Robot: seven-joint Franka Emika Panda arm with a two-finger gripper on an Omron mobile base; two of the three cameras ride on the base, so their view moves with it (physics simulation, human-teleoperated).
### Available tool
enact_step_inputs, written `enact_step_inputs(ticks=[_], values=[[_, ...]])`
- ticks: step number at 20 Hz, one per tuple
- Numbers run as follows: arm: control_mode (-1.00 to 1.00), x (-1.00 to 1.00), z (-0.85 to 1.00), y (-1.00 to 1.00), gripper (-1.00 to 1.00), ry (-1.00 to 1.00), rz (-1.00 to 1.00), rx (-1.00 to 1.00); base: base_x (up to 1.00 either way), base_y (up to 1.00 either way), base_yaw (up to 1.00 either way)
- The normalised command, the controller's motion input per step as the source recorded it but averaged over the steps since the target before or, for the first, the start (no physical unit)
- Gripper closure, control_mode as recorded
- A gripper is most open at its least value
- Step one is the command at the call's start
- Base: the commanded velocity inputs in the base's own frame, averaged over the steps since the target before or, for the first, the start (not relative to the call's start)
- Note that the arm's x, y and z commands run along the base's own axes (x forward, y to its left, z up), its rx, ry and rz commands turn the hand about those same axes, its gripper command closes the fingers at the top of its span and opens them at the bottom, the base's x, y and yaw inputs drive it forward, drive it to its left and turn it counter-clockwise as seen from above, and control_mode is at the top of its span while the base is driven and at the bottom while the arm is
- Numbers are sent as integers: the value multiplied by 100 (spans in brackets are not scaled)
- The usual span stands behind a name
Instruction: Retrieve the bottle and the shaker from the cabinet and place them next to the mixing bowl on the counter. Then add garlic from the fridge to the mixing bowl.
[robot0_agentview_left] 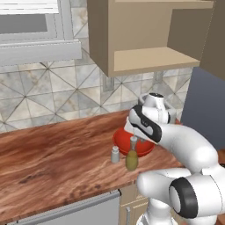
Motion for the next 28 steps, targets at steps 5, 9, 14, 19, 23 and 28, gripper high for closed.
enact_step_inputs(ticks=[5, 9, 14, 19, 23, 28], values=[[-100, 0, -19, 0, 100, 0, 0, 2, 0, 0, 0], [-100, 0, -24, 0, 100, 0, 0, 2, 0, 0, 0], [-100, 0, -16, 0, -100, 0, 0, 1, 0, 0, 0], [-100, 4, 0, 0, -100, 5, 0, 0, 0, 0, 0], [-100, 5, 1, 0, -100, 8, 0, 0, 0, 0, 0], [-100, 0, 34, 0, -100, 10, 0, -5, 0, 0, 0]])
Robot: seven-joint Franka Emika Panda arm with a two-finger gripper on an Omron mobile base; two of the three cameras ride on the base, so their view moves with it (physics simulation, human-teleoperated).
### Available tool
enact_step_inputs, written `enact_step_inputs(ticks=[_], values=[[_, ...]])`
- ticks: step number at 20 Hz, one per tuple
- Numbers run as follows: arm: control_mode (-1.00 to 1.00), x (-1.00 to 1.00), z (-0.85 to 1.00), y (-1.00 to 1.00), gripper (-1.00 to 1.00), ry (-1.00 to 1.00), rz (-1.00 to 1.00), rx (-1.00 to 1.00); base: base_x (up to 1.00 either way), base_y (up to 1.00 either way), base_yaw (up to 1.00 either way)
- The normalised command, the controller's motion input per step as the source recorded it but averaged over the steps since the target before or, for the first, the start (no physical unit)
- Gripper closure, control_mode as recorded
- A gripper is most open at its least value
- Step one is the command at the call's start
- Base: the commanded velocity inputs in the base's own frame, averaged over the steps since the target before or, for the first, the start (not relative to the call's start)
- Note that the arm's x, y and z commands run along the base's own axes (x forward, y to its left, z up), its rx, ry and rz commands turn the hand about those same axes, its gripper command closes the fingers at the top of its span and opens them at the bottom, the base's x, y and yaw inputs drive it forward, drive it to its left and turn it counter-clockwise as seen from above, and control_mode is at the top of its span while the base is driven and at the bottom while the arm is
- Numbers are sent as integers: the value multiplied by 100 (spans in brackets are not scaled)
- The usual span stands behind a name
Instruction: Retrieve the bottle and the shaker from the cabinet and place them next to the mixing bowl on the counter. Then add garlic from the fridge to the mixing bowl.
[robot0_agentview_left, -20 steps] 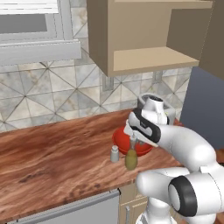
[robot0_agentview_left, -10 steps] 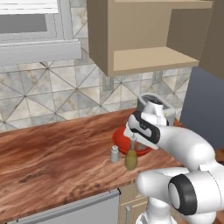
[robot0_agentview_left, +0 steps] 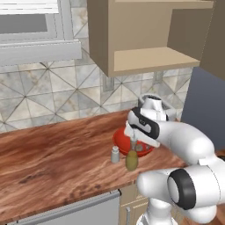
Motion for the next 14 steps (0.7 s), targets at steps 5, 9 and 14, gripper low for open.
enact_step_inputs(ticks=[5, 9, 14], values=[[-100, 0, 36, -17, -100, 4, 0, -4, 0, 0, 0], [-100, 0, 9, -70, -100, -12, 0, -3, 0, 0, 0], [-100, -25, 31, -68, -100, -15, 0, 0, 0, 0, 0]])
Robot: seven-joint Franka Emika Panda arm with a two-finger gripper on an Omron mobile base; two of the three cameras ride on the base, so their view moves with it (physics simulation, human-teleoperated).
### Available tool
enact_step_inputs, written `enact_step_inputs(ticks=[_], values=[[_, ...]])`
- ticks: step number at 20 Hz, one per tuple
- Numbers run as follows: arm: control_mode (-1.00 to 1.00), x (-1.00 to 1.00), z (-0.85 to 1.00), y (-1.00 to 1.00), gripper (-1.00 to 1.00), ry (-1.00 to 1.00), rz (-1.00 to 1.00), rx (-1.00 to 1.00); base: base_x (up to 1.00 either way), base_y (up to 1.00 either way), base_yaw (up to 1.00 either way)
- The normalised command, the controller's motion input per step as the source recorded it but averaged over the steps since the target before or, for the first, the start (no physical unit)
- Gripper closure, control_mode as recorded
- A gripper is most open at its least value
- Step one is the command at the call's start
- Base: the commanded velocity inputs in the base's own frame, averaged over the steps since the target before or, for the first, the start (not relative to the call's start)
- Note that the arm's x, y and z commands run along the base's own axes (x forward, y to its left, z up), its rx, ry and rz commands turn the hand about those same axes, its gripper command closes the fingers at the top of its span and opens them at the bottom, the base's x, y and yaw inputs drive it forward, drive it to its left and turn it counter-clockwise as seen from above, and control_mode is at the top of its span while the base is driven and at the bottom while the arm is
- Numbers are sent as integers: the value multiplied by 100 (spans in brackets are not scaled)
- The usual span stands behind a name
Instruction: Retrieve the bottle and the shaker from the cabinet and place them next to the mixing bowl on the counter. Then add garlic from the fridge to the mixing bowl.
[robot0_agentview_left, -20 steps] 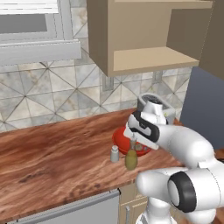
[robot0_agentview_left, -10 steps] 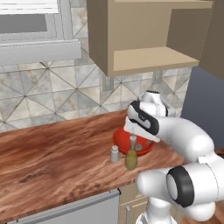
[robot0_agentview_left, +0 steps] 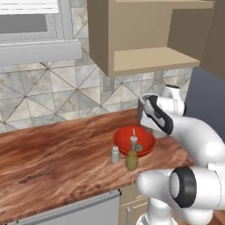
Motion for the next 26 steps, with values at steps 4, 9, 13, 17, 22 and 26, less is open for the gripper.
enact_step_inputs(ticks=[4, 9, 13, 17, 22, 26], values=[[-100, -93, 51, -5, -100, -36, 0, -1, 0, 0, 0], [-100, -100, 50, 18, -100, -39, 5, -9, 0, 0, 0], [-100, -80, 83, 23, -100, -22, 20, -25, 0, 0, 0], [-100, -24, 52, 28, -100, 24, 18, -33, 0, 0, 0], [-100, -37, -1, 13, -100, 27, 10, -11, 0, 0, 0], [-100, -10, -20, 7, -100, 25, 10, 0, 0, 0, 0]])
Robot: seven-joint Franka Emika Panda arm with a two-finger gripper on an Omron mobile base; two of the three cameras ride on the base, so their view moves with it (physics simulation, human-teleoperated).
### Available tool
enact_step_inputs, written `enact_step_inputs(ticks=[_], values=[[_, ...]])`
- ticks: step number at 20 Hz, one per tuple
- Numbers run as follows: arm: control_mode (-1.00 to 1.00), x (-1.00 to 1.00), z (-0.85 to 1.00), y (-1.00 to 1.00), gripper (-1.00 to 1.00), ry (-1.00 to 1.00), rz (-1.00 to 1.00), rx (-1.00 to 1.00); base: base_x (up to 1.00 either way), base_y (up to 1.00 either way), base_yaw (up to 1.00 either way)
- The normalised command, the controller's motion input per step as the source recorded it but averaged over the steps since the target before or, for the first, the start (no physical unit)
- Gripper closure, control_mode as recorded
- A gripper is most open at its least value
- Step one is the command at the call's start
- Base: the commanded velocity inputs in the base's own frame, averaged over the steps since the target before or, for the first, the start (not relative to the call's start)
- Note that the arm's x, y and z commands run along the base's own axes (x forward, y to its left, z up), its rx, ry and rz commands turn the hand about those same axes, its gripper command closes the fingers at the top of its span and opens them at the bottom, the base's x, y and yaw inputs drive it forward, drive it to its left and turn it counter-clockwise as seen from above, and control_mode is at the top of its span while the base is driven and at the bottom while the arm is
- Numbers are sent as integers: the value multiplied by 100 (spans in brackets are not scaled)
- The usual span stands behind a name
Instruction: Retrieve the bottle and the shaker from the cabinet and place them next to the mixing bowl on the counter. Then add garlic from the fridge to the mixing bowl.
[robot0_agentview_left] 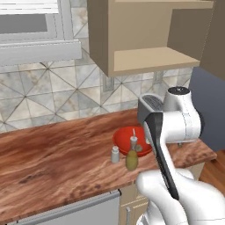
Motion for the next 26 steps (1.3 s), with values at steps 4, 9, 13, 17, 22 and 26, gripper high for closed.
enact_step_inputs(ticks=[4, 9, 13, 17, 22, 26], values=[[-100, -1, -42, 13, -100, 7, 11, 3, 0, 0, 0], [-100, -8, -45, 48, -100, -11, 14, -1, 0, 0, 0], [-100, -12, -16, 98, -100, -37, 19, -11, 0, 0, 0], [-100, -45, 0, 100, -100, -34, 13, -14, 0, 0, 0], [-100, -67, 0, 100, -100, -23, 7, -13, 0, 0, 0], [-100, -54, -3, 77, -100, -14, 6, -6, 0, 0, 0]])
